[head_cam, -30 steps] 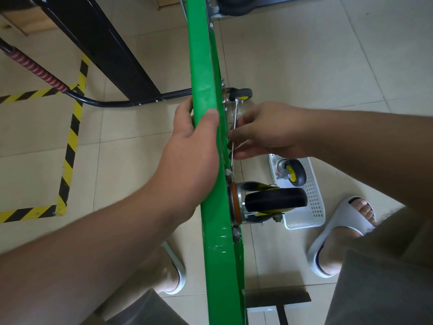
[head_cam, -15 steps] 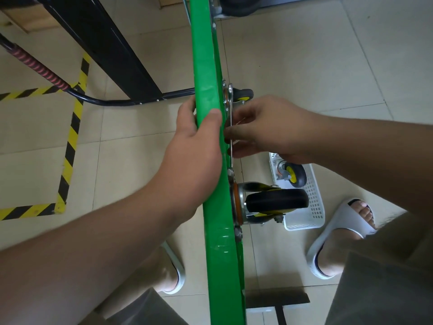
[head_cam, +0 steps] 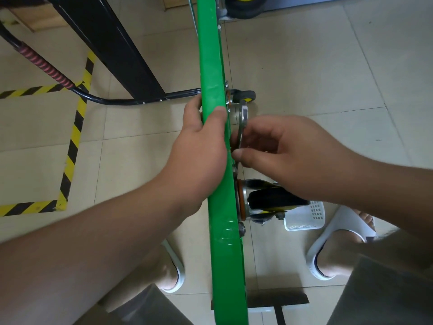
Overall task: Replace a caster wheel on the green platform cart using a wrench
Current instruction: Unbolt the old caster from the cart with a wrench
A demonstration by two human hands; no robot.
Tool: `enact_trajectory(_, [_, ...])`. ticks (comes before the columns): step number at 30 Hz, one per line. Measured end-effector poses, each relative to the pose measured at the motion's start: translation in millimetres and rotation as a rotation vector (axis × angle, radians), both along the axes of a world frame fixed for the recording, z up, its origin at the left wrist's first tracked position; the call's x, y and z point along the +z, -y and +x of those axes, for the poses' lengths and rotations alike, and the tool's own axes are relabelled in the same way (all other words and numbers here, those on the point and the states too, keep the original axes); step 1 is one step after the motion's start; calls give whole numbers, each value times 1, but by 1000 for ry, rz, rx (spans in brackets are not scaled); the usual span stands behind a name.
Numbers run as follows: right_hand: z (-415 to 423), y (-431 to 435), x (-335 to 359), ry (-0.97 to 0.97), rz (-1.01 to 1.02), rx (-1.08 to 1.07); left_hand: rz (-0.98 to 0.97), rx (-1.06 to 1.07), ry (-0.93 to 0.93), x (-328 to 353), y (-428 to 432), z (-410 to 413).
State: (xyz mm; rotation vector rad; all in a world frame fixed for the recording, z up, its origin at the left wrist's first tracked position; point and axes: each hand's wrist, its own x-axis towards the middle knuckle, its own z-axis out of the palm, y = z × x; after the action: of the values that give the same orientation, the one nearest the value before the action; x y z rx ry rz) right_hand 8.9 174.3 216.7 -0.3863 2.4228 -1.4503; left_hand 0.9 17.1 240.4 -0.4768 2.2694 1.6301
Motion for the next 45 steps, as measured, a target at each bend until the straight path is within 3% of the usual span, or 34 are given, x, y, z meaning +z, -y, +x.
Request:
enact_trajectory(12, [-13, -6, 1, -27, -104, -46, 9, 2, -1, -1, -1, 1])
enact_trajectory(20, [-52, -8, -14, 301, -219, -339, 39, 11, 30, 2, -2, 1])
enact_trajectory(27, [-61, 2, -31, 515, -164, -342, 31, -6, 33, 1, -1, 0])
enact_trajectory(37, [-55, 16, -36, 565, -170, -271, 3, 2, 29, -1, 1, -1])
enact_trajectory(45, [-39, 18, -23, 471, -191, -309, -26, -2, 14, -2, 1, -1])
